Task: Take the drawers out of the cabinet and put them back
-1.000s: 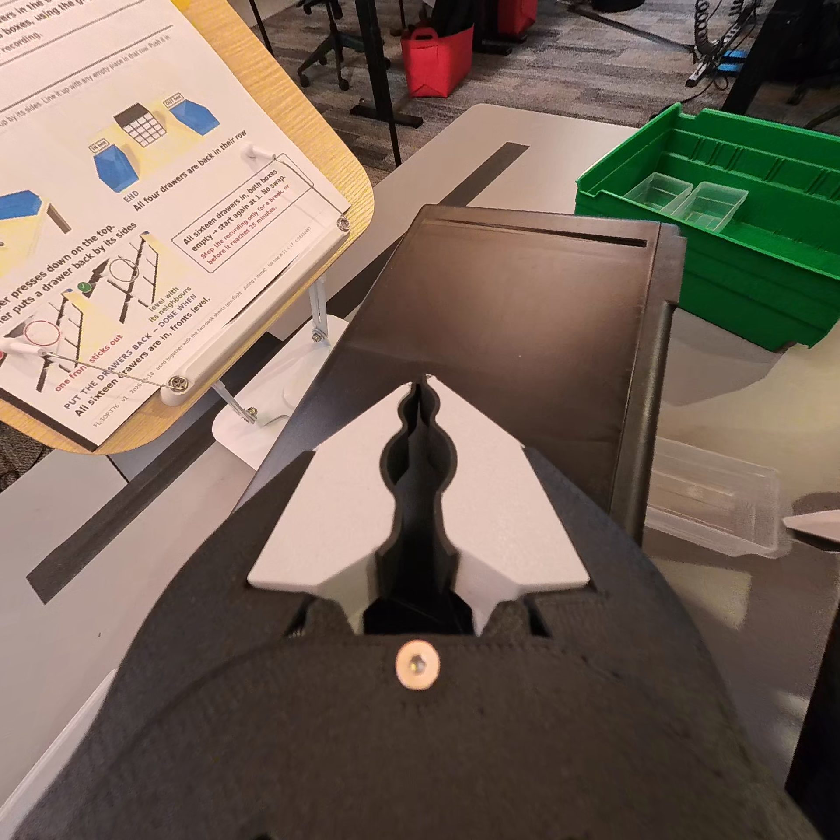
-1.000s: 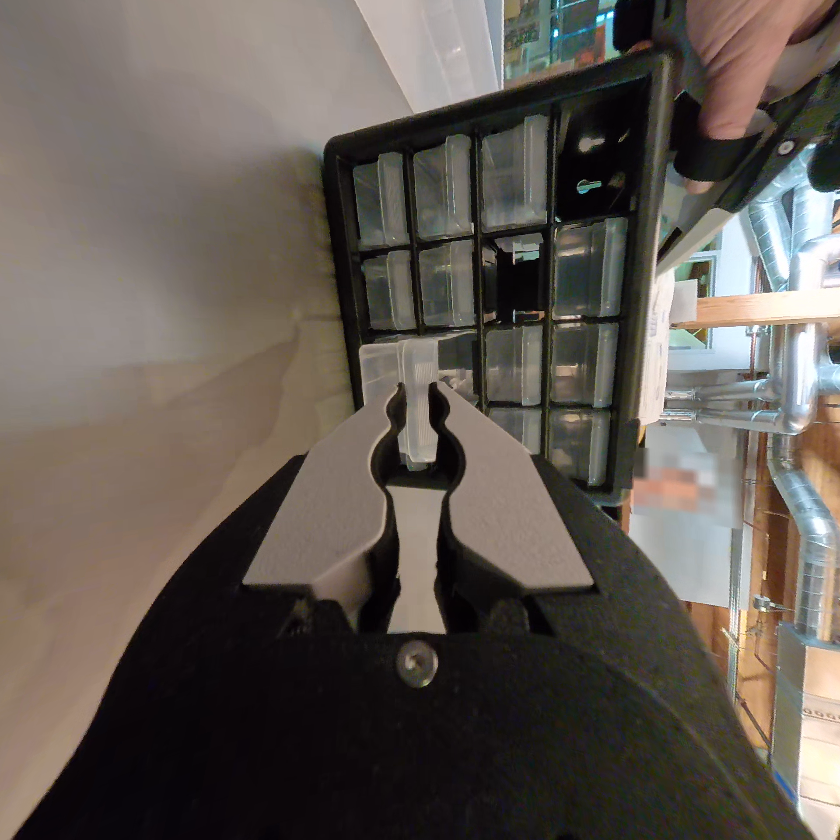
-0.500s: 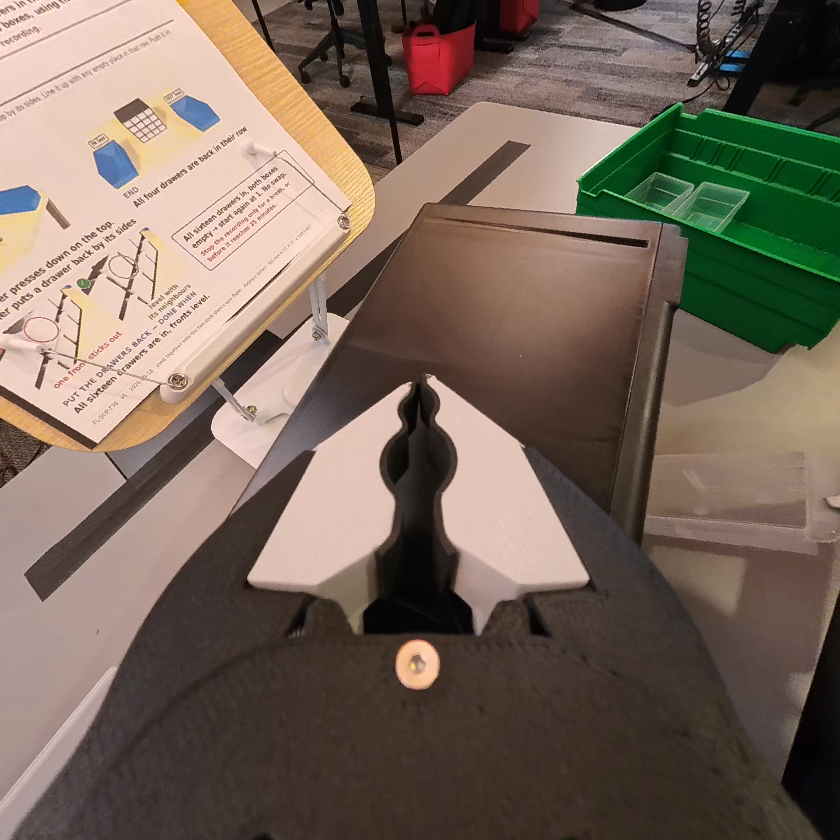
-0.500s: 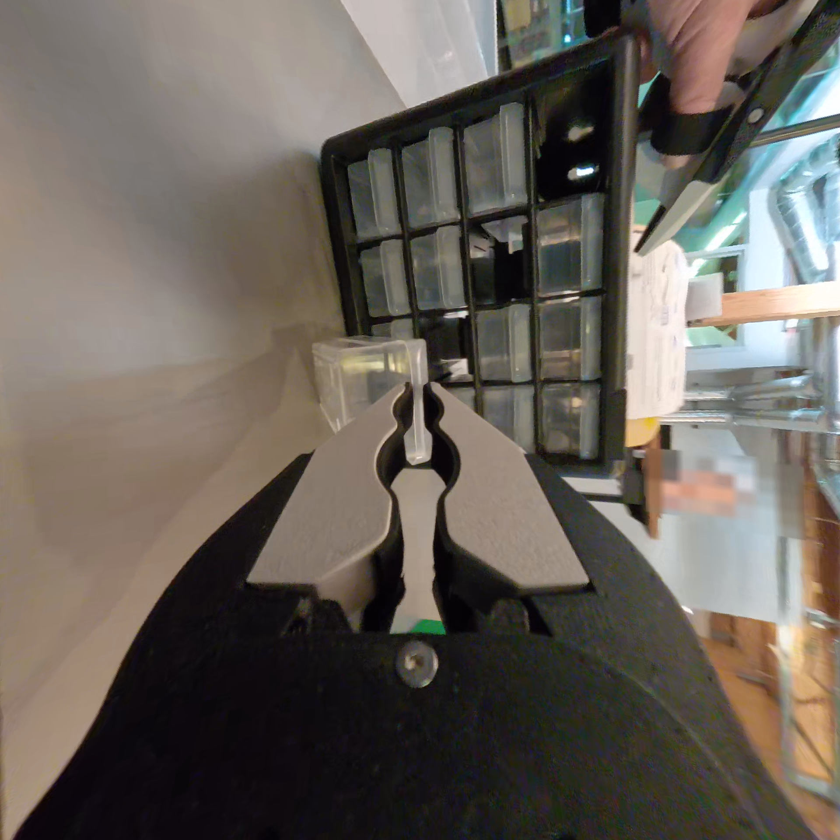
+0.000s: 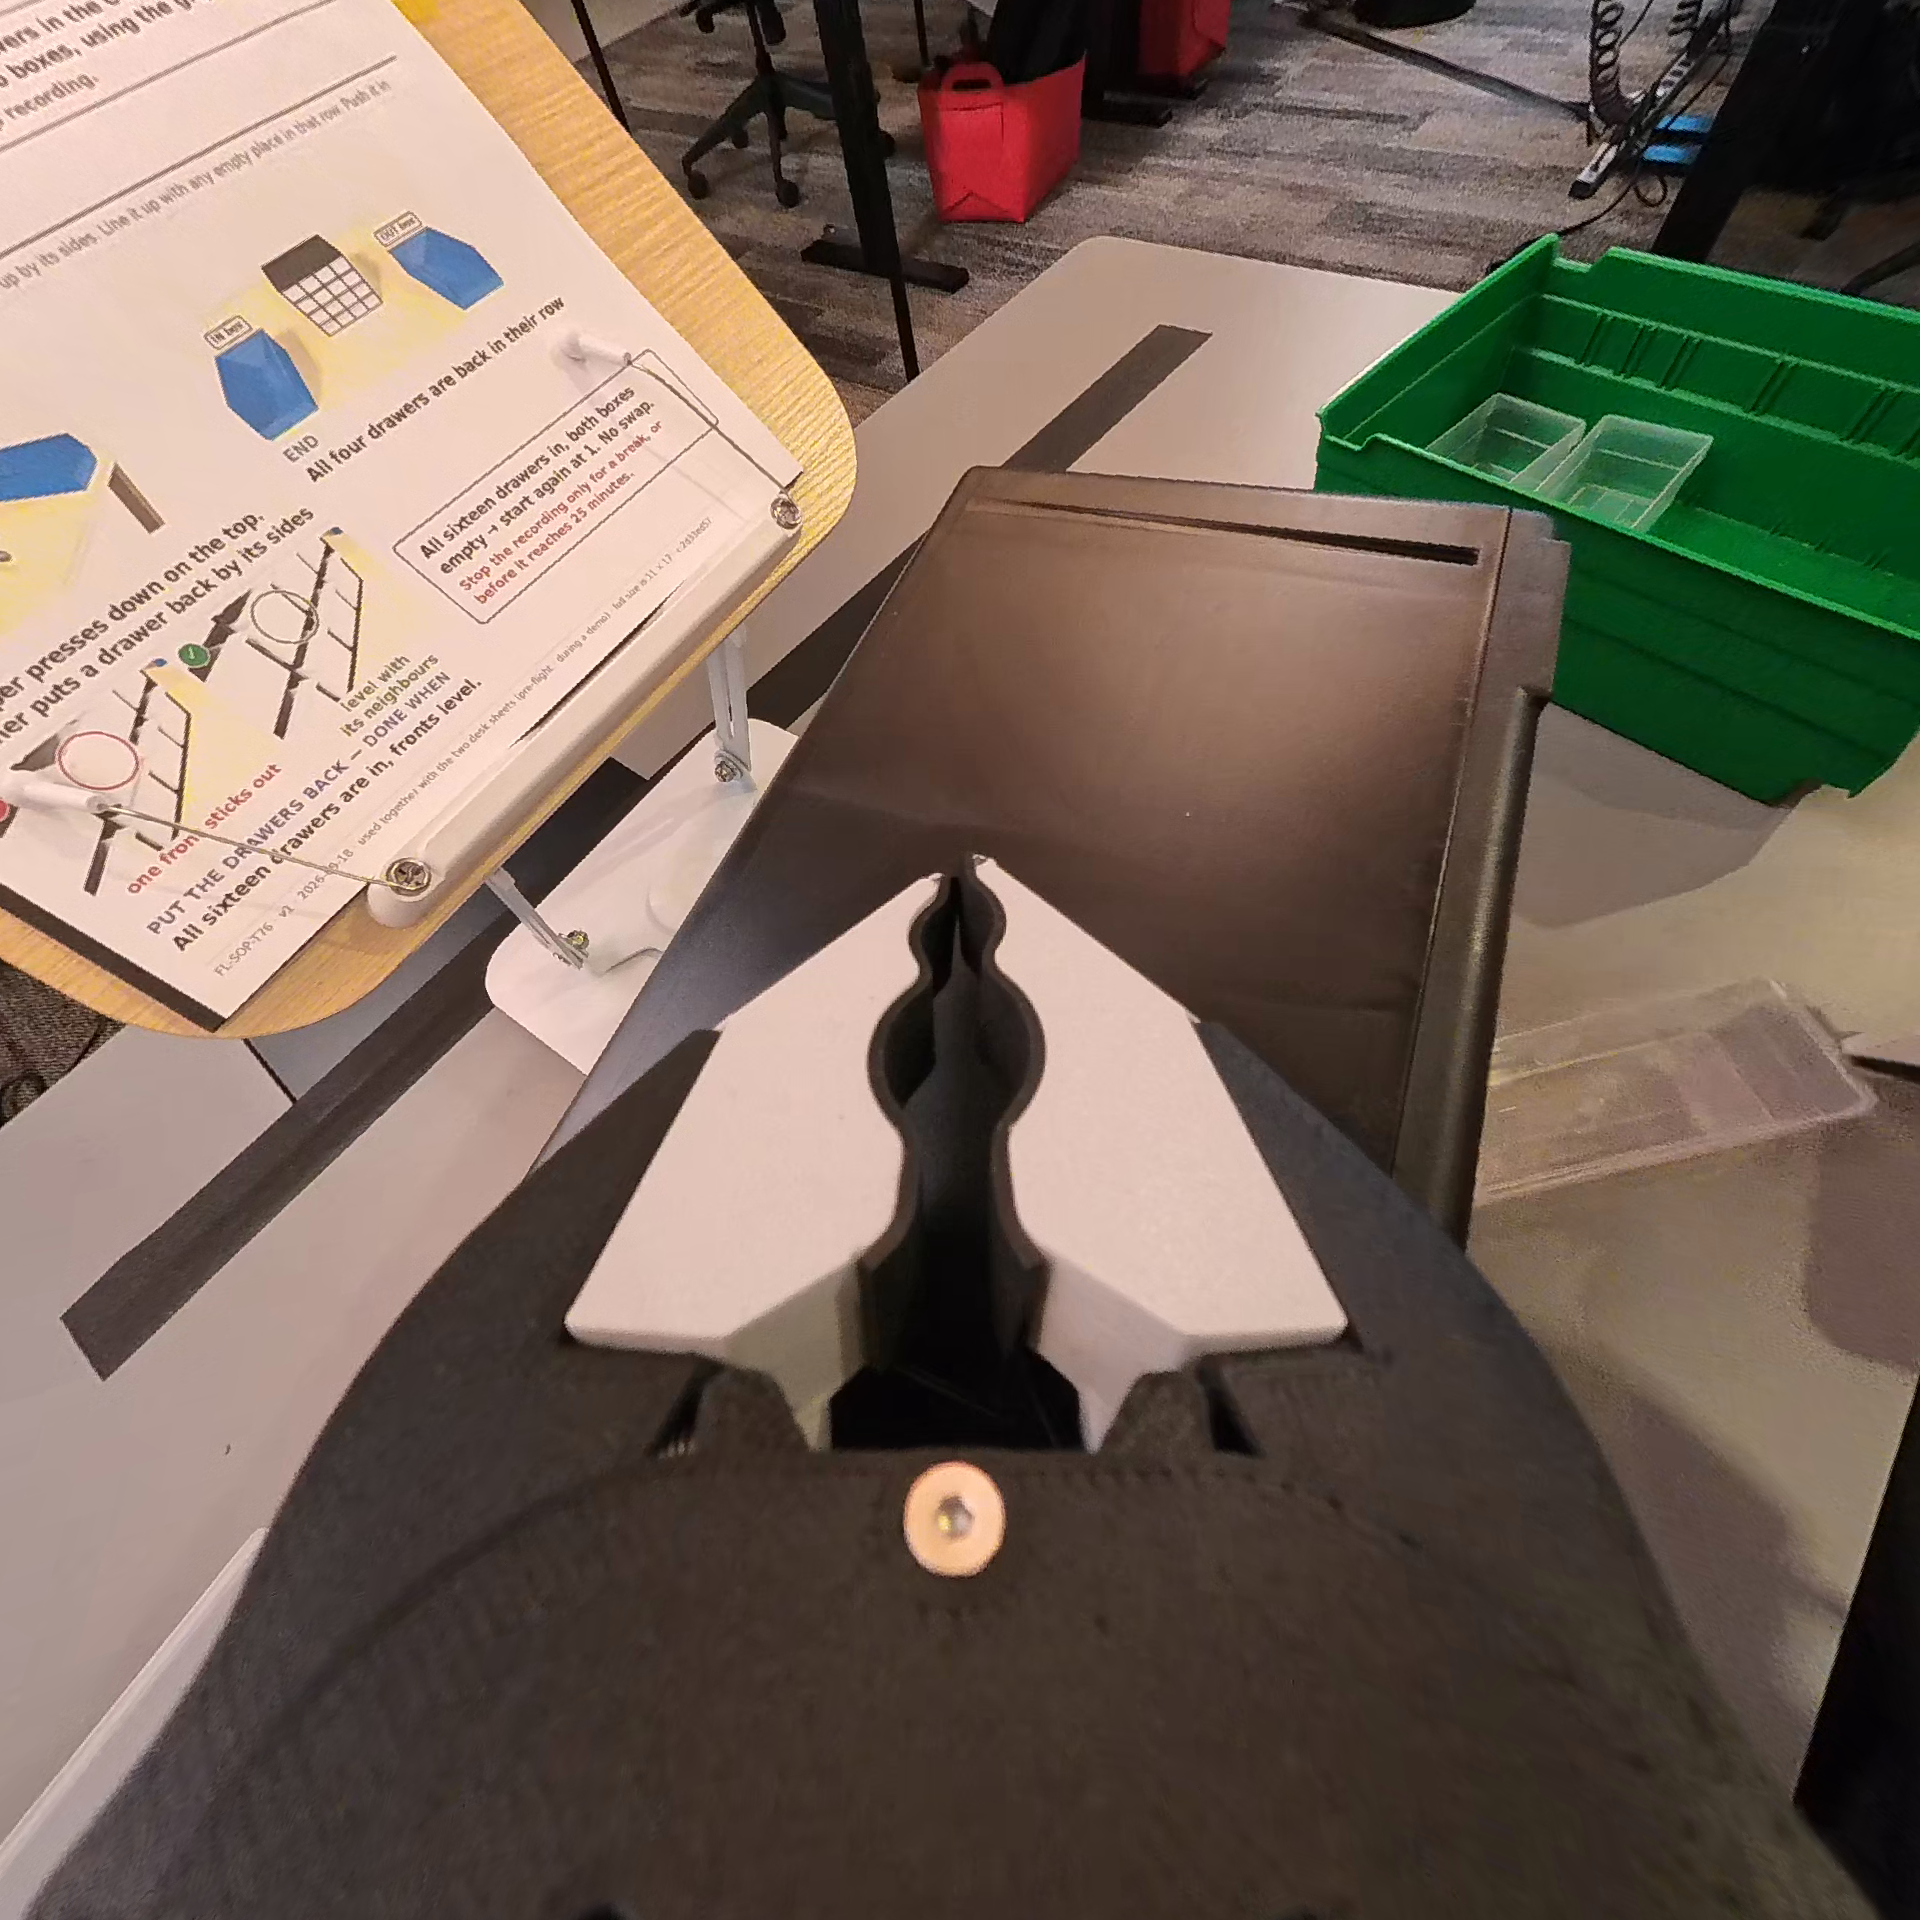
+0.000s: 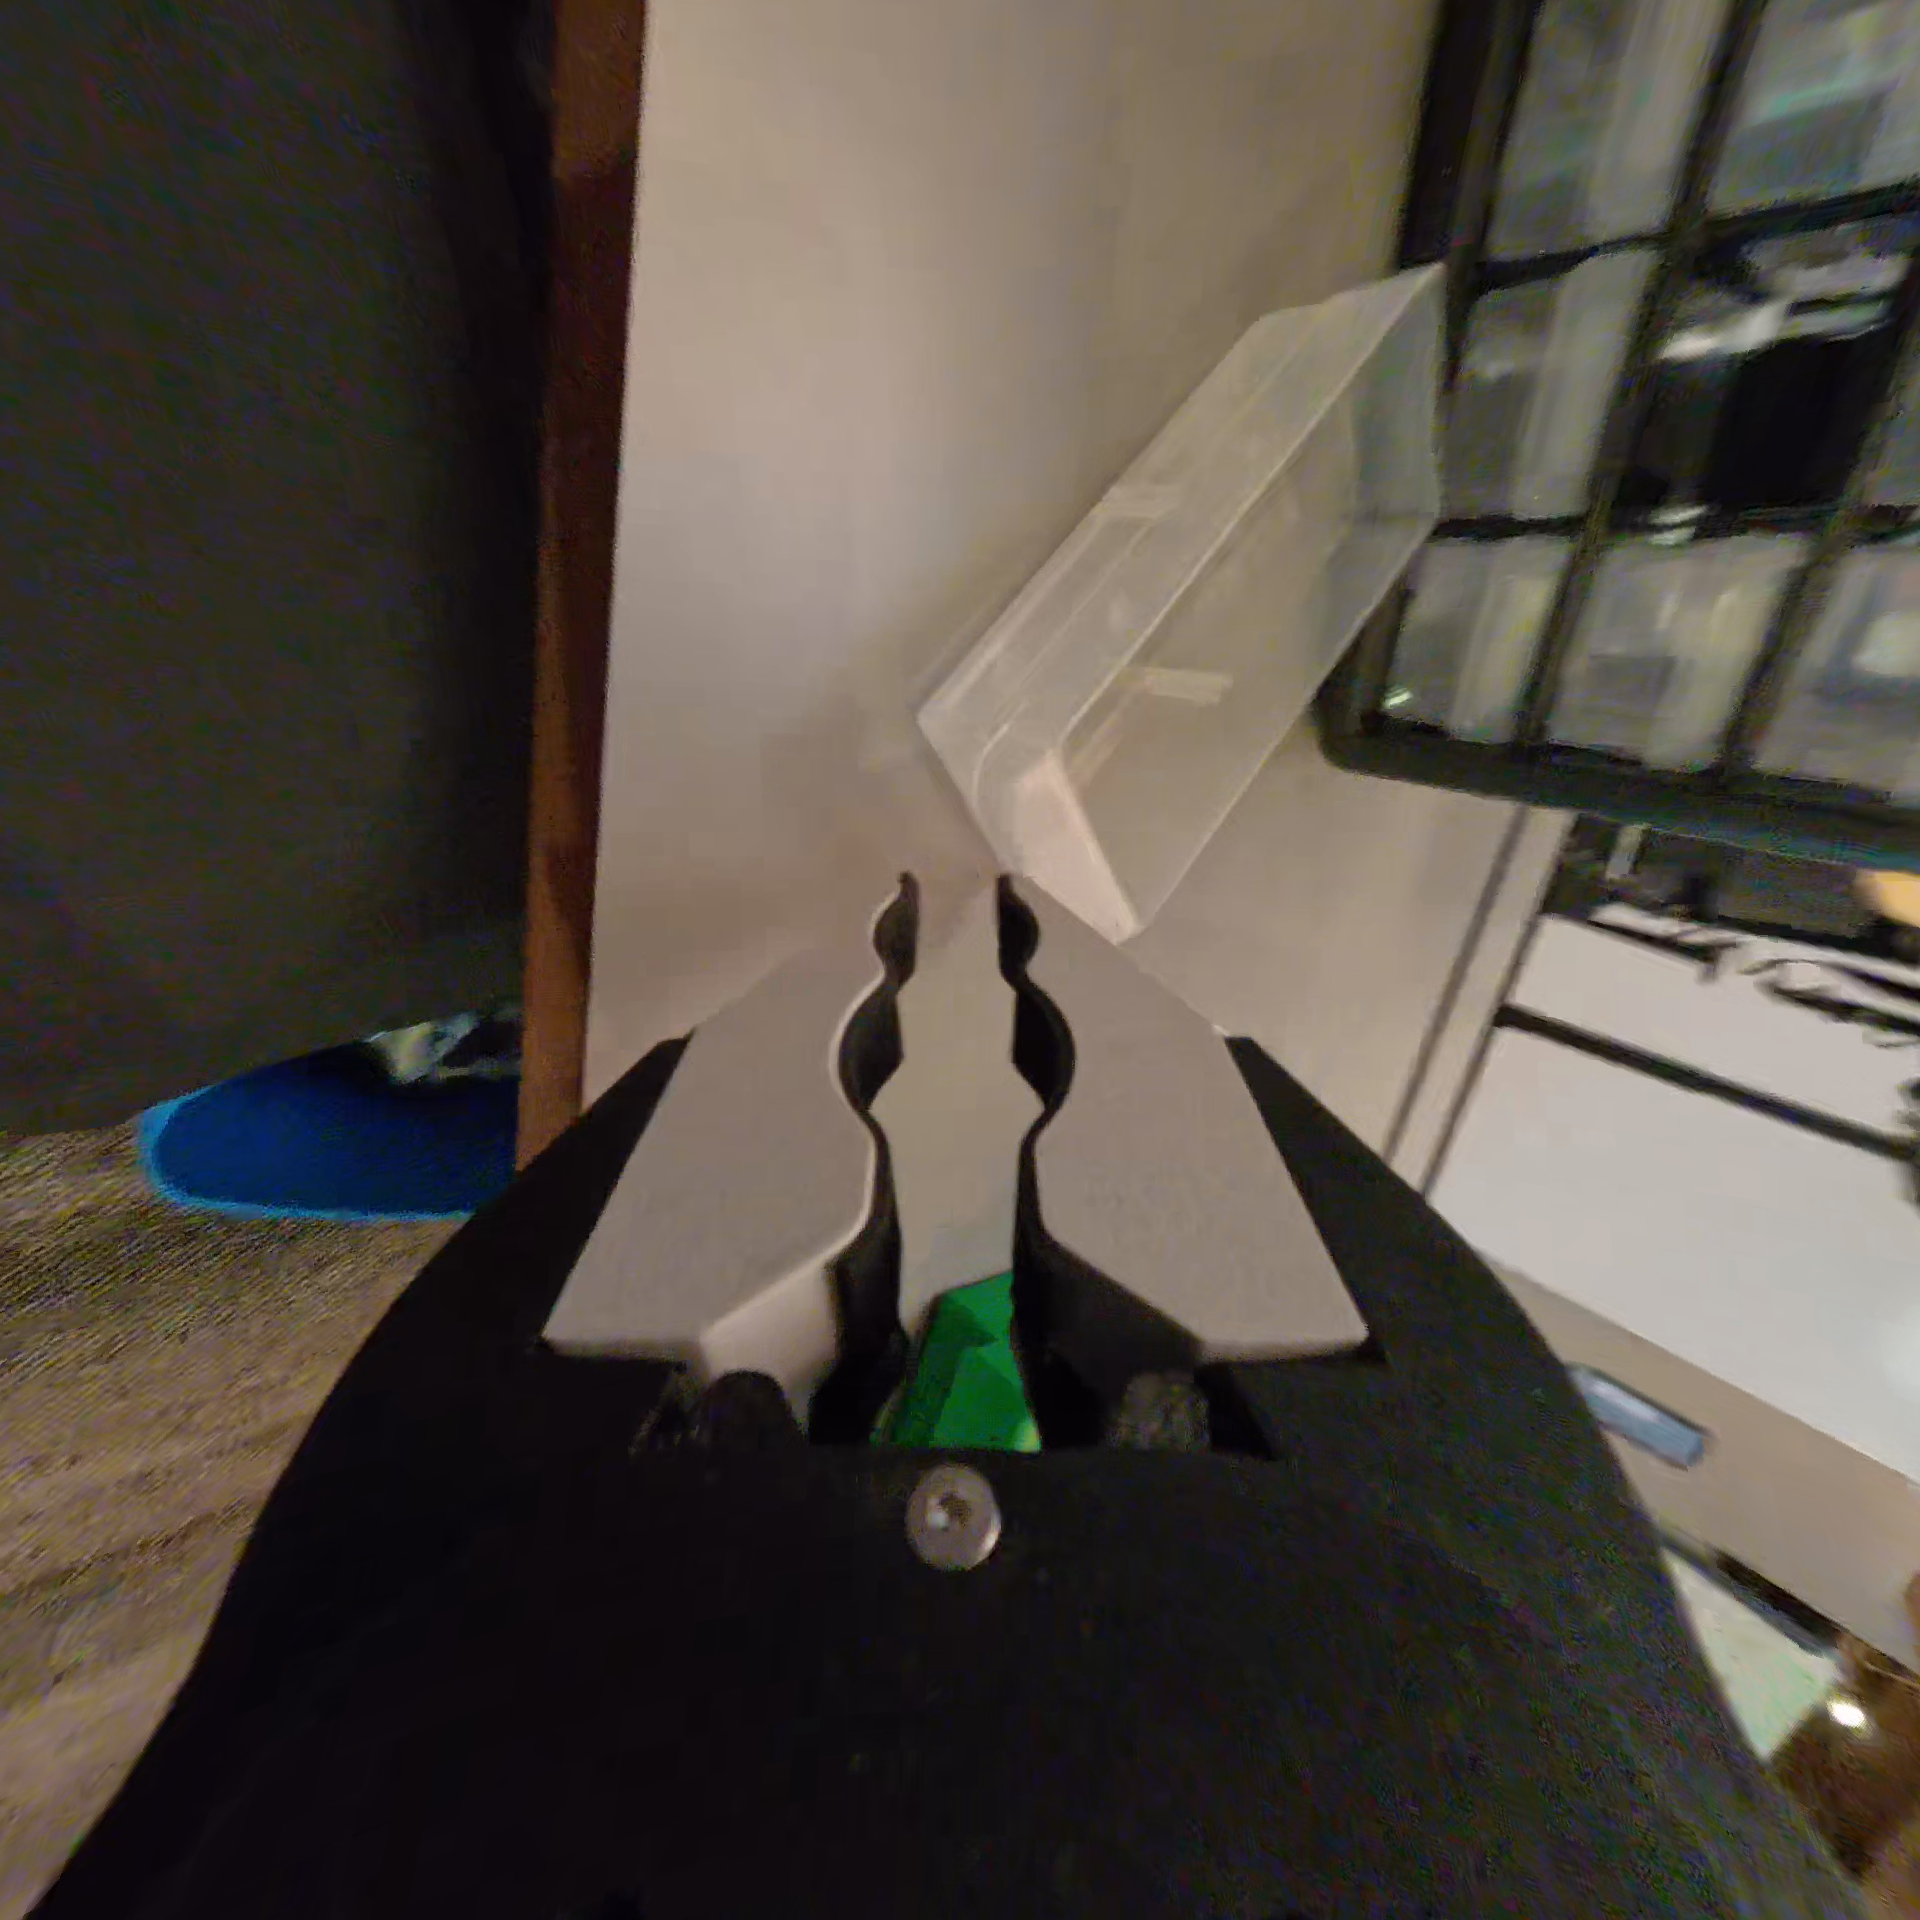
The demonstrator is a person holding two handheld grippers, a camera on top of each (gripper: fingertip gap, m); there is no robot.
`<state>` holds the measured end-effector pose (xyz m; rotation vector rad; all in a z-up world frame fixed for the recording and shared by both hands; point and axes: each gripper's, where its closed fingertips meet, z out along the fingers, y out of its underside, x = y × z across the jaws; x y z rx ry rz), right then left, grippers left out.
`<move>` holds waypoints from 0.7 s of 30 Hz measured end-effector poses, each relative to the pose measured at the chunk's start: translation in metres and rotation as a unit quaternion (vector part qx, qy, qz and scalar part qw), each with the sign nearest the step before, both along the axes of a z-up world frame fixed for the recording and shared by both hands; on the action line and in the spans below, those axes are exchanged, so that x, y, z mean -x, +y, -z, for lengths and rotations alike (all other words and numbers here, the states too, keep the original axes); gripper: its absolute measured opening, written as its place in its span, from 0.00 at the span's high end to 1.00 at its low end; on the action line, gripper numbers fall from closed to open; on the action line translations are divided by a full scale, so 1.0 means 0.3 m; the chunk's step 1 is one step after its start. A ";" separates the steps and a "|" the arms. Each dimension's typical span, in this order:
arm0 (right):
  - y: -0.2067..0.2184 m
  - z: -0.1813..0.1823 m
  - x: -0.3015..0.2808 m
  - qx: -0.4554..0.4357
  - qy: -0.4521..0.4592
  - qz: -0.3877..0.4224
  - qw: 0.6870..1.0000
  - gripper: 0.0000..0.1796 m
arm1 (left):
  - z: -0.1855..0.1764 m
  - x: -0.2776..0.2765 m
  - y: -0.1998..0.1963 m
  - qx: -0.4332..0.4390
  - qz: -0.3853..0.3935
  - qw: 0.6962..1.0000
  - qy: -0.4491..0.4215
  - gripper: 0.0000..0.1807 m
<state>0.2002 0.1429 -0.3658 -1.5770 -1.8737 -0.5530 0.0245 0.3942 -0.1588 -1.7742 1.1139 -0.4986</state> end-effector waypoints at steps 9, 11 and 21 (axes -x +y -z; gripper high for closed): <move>0.069 -0.110 0.108 0.196 0.187 0.218 0.938 0.55 | 0.000 -0.001 0.001 0.002 0.000 1.000 -0.001 1.00; 0.111 -0.070 0.144 0.248 0.204 0.270 0.908 0.54 | 0.000 0.000 0.001 0.002 -0.001 1.000 -0.002 1.00; 0.236 0.068 0.180 0.281 0.144 0.311 0.896 0.65 | -0.001 0.001 0.002 0.001 -0.001 1.000 -0.004 1.00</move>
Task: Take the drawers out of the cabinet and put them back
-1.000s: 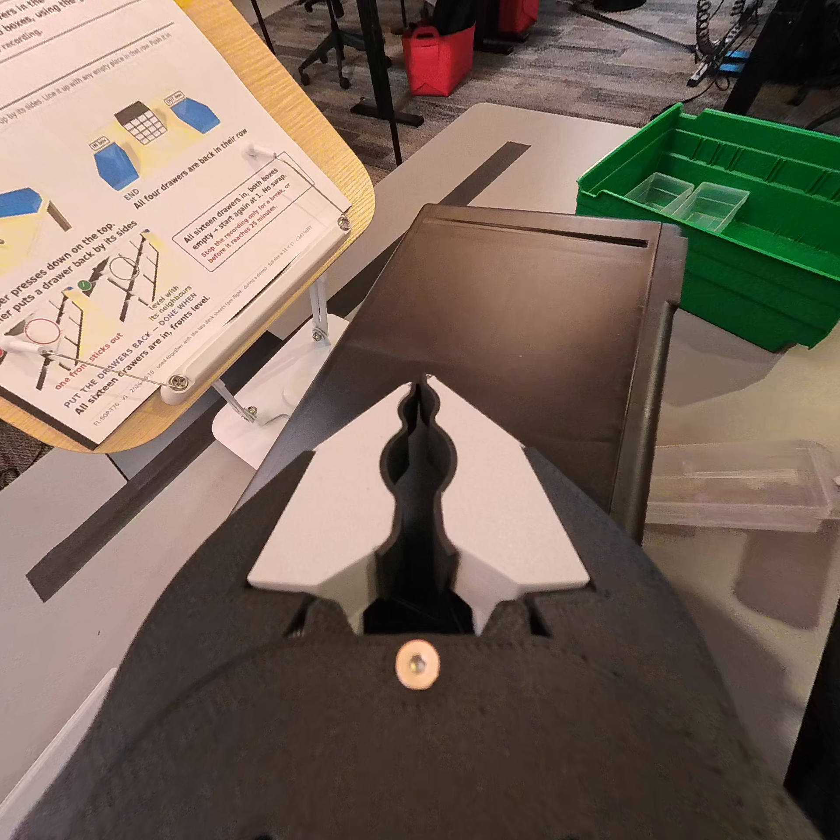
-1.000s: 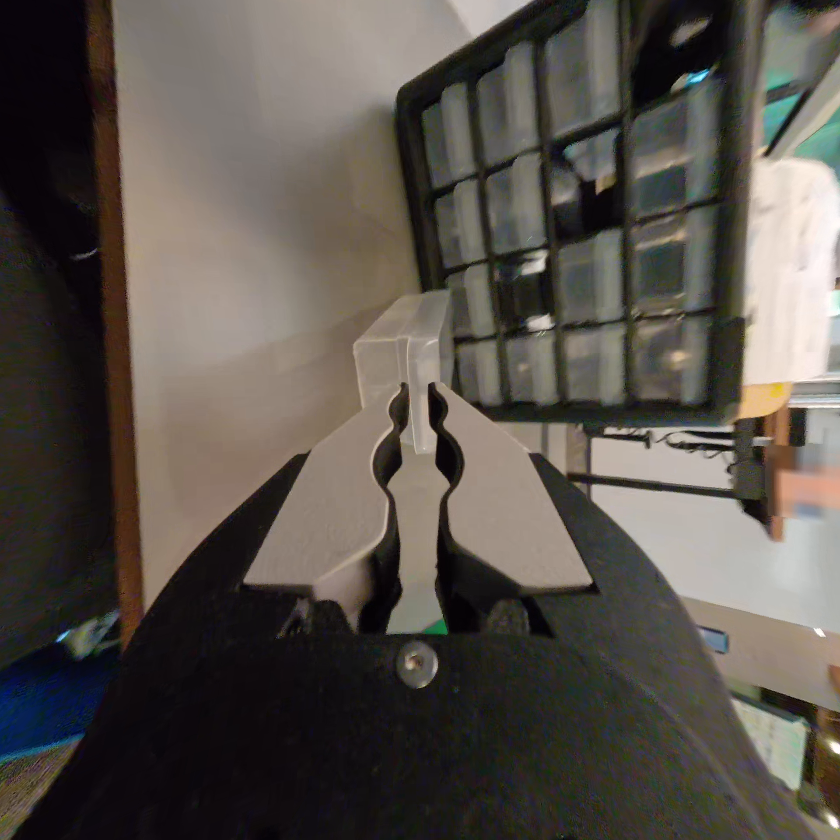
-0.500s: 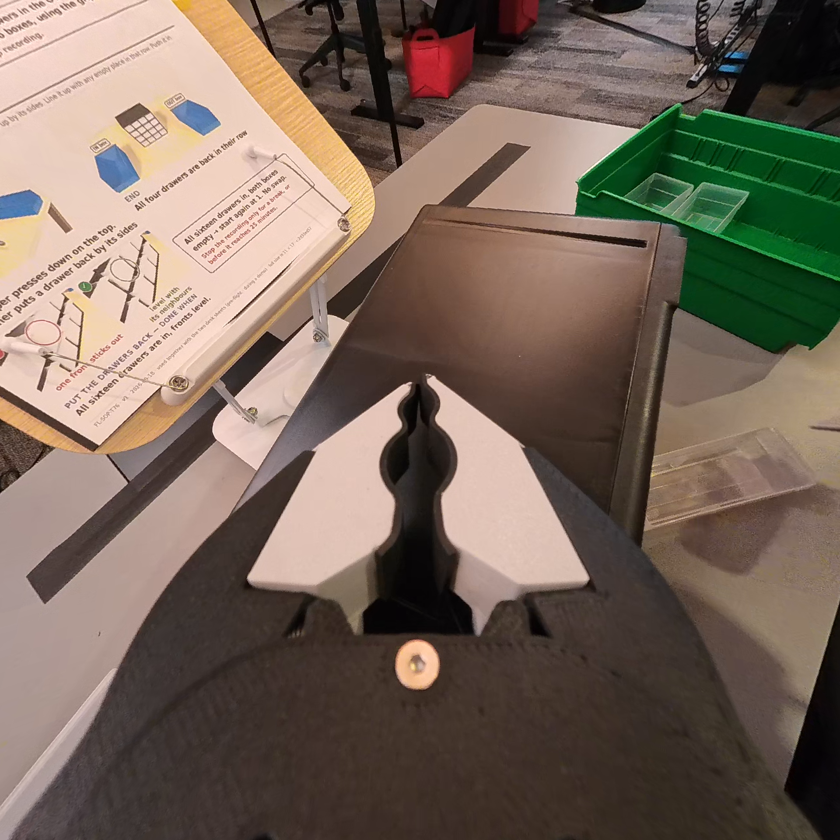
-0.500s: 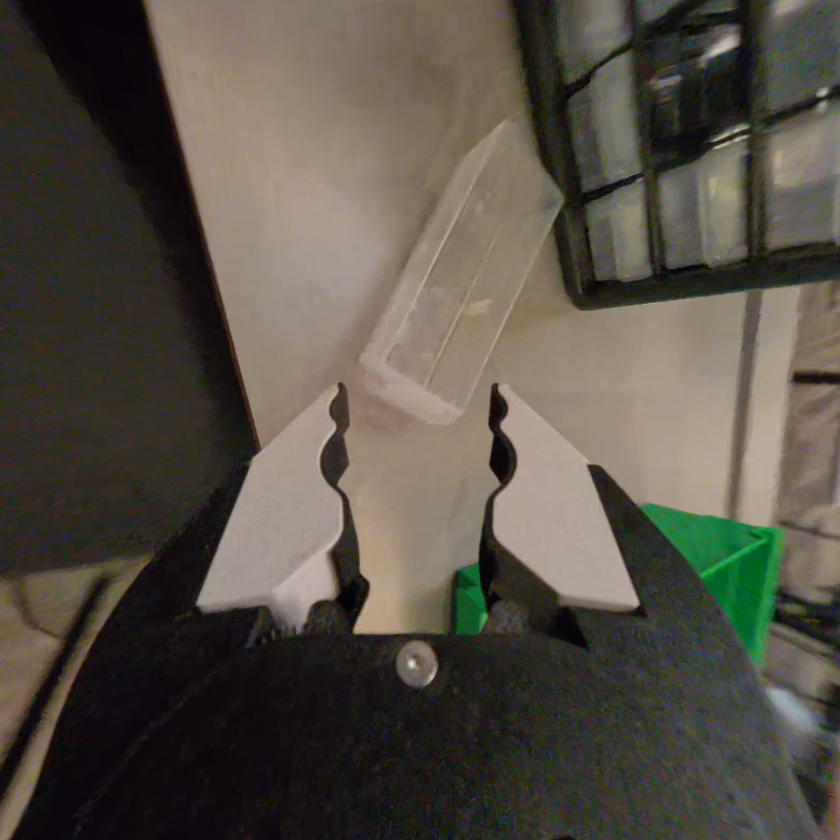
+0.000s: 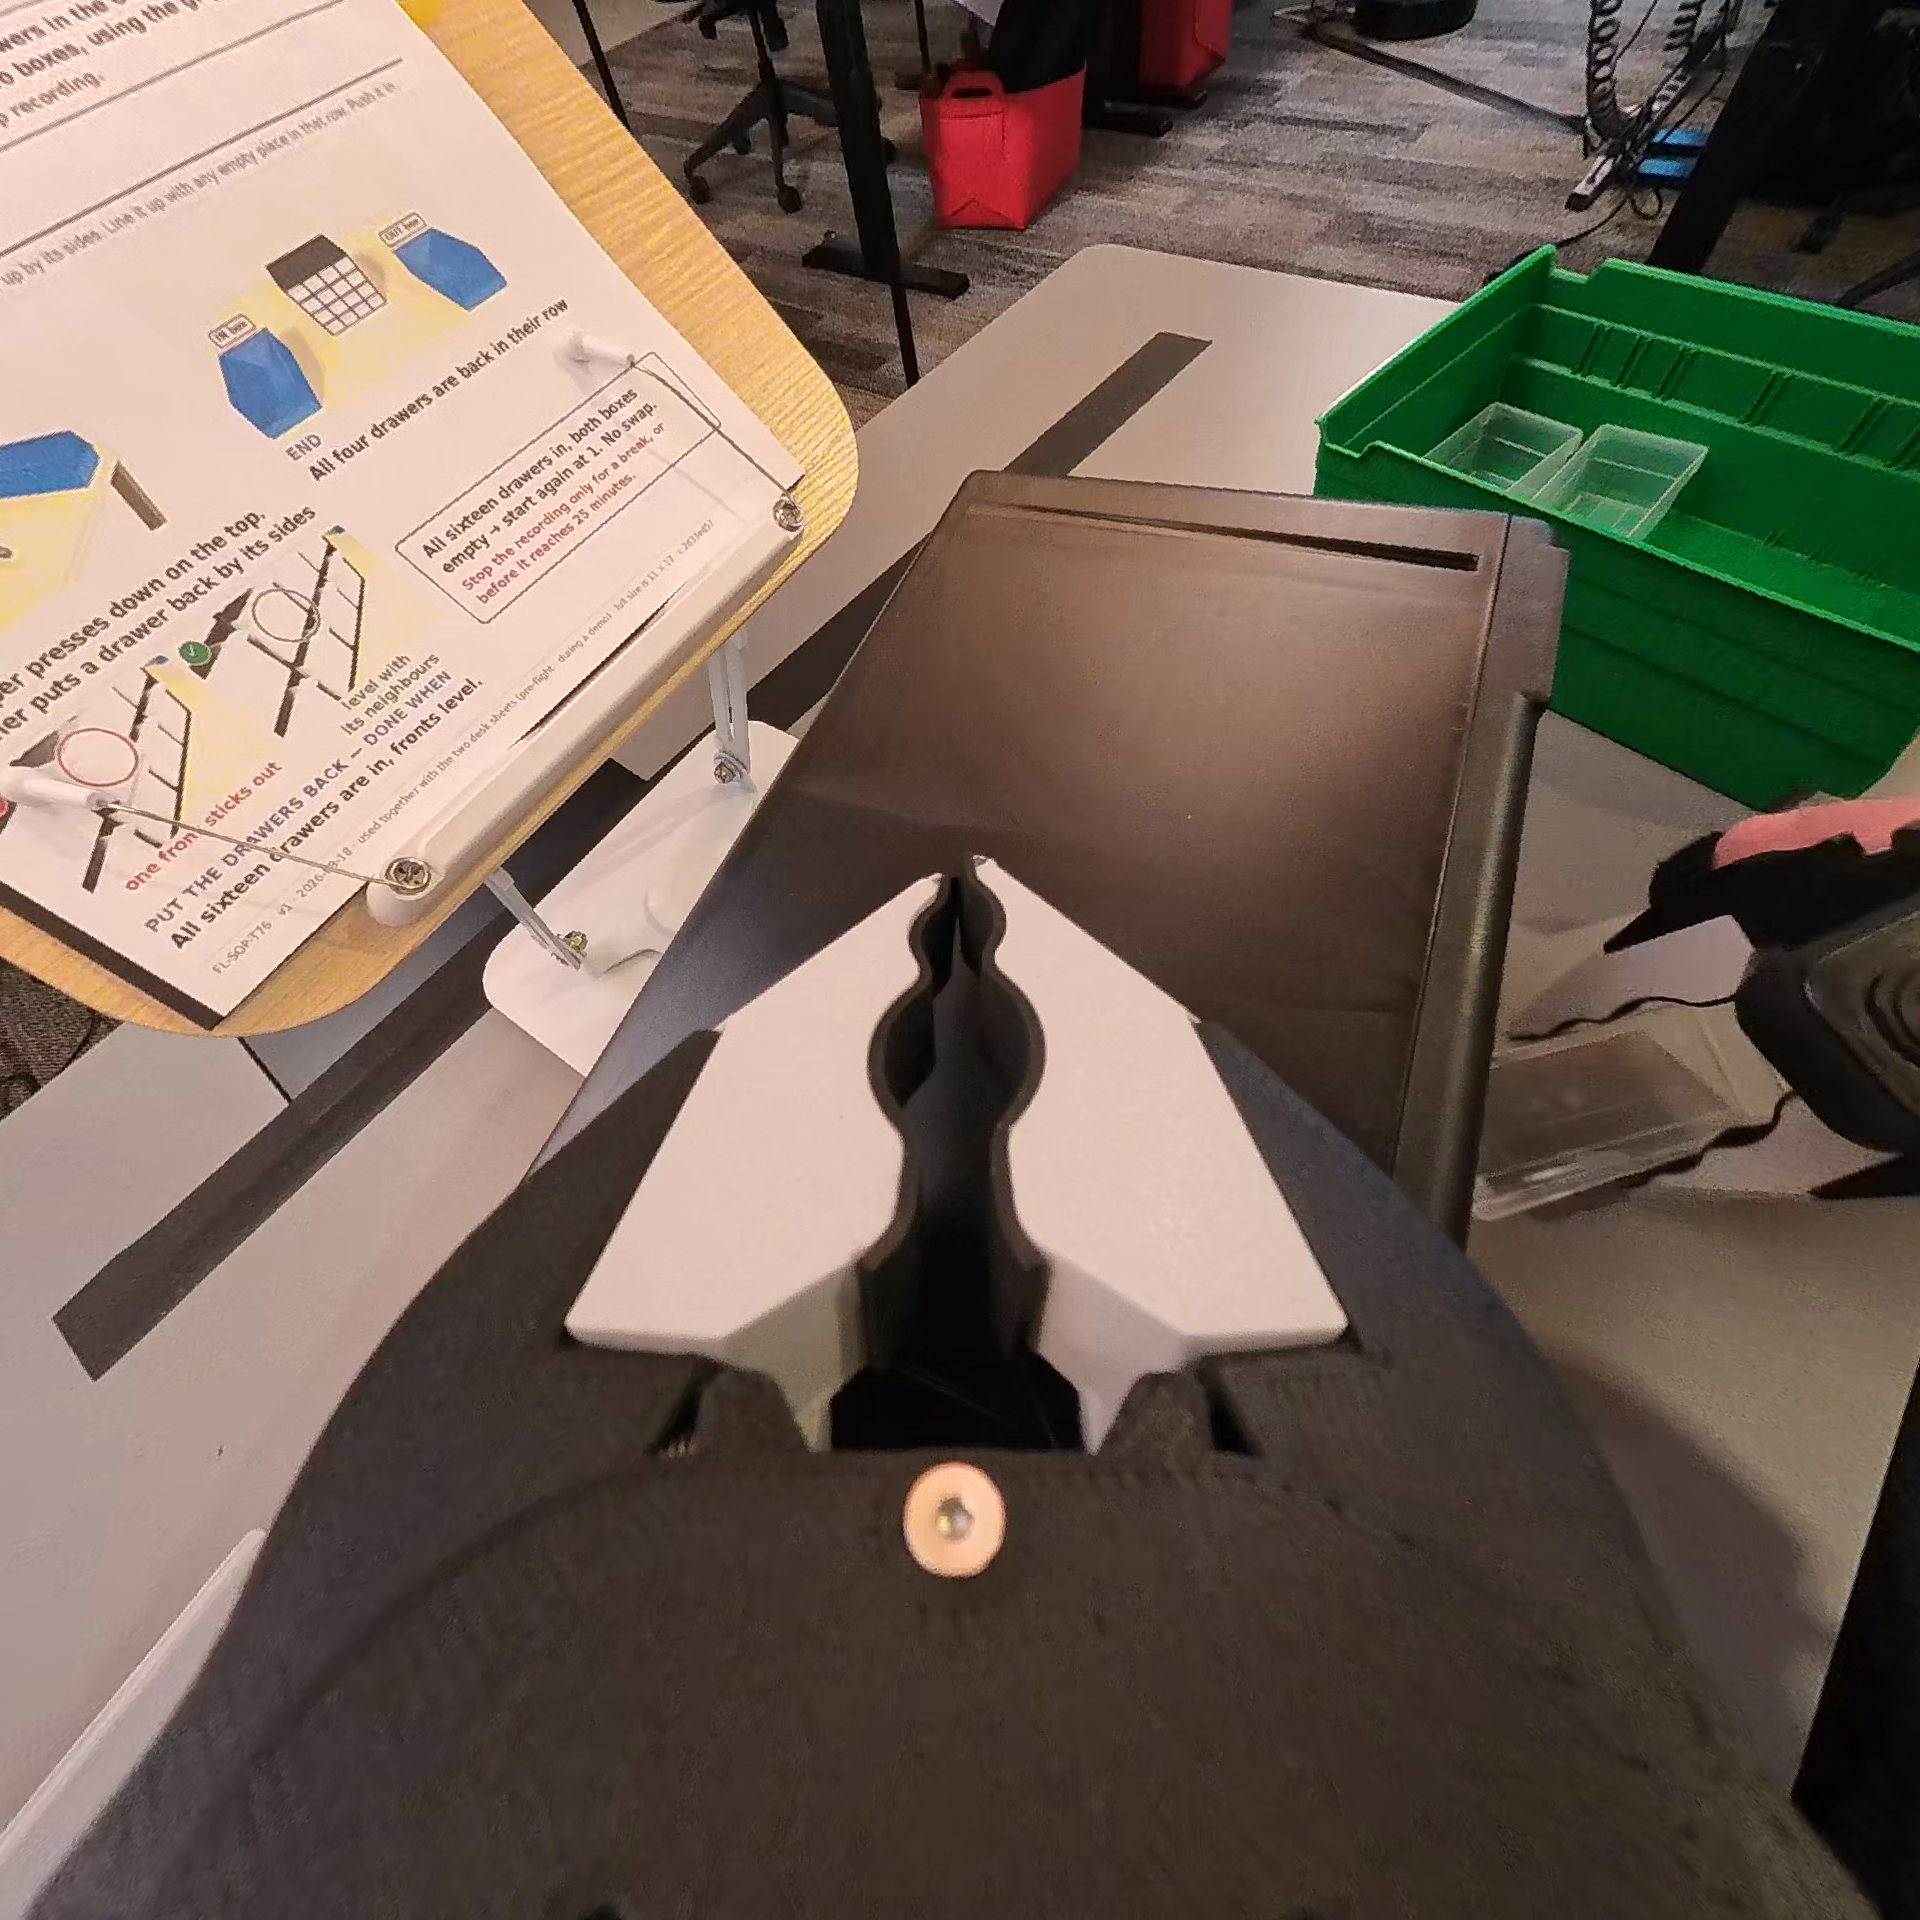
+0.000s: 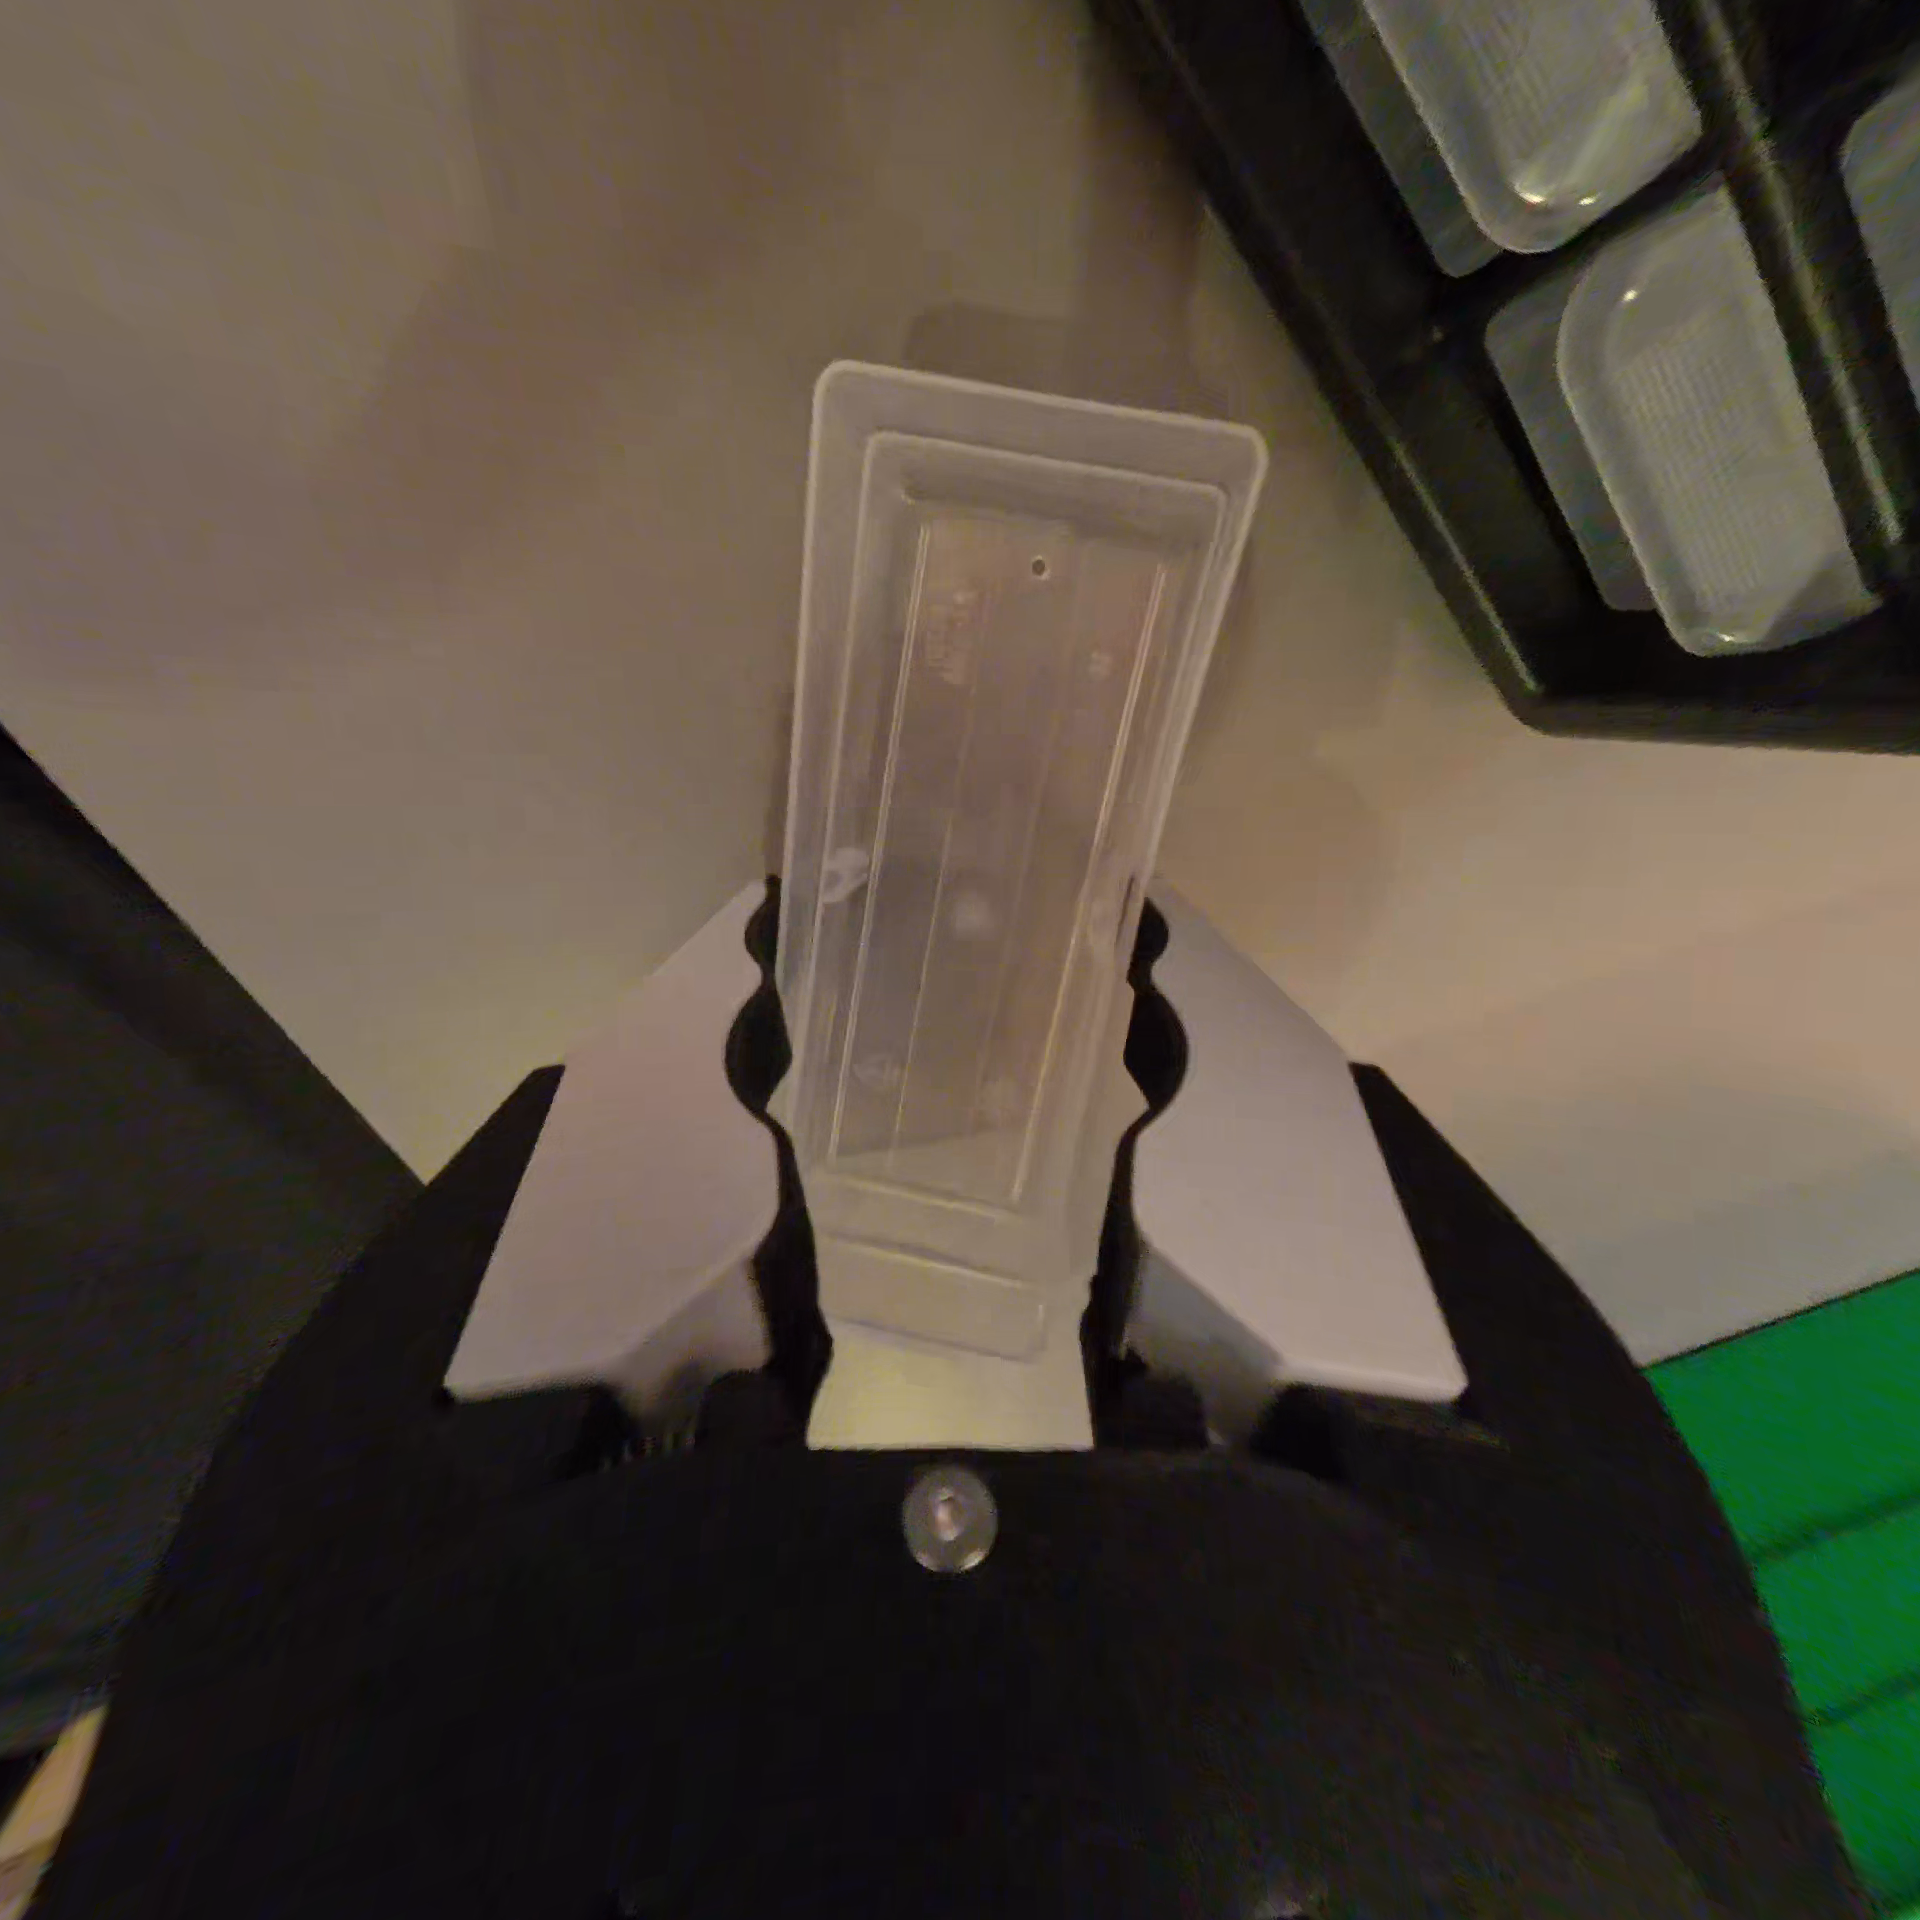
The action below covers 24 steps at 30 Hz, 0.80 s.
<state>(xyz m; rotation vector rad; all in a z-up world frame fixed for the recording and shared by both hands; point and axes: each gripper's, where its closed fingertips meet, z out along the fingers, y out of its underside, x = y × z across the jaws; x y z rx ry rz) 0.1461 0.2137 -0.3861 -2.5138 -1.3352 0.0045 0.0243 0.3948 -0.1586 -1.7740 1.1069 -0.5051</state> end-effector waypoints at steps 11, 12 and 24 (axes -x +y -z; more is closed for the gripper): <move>-0.050 -0.405 -0.233 -0.100 0.012 -0.103 0.990 0.67 | 0.001 -0.001 0.000 -0.001 0.001 1.000 0.003 1.00; -0.040 -0.464 -0.304 -0.119 0.003 -0.100 0.988 0.67 | 0.001 -0.001 0.000 -0.001 0.001 1.000 0.003 1.00; -0.003 -0.267 -1.001 0.004 -0.185 -0.063 0.981 0.66 | 0.001 -0.001 0.001 0.001 0.001 1.000 0.002 1.00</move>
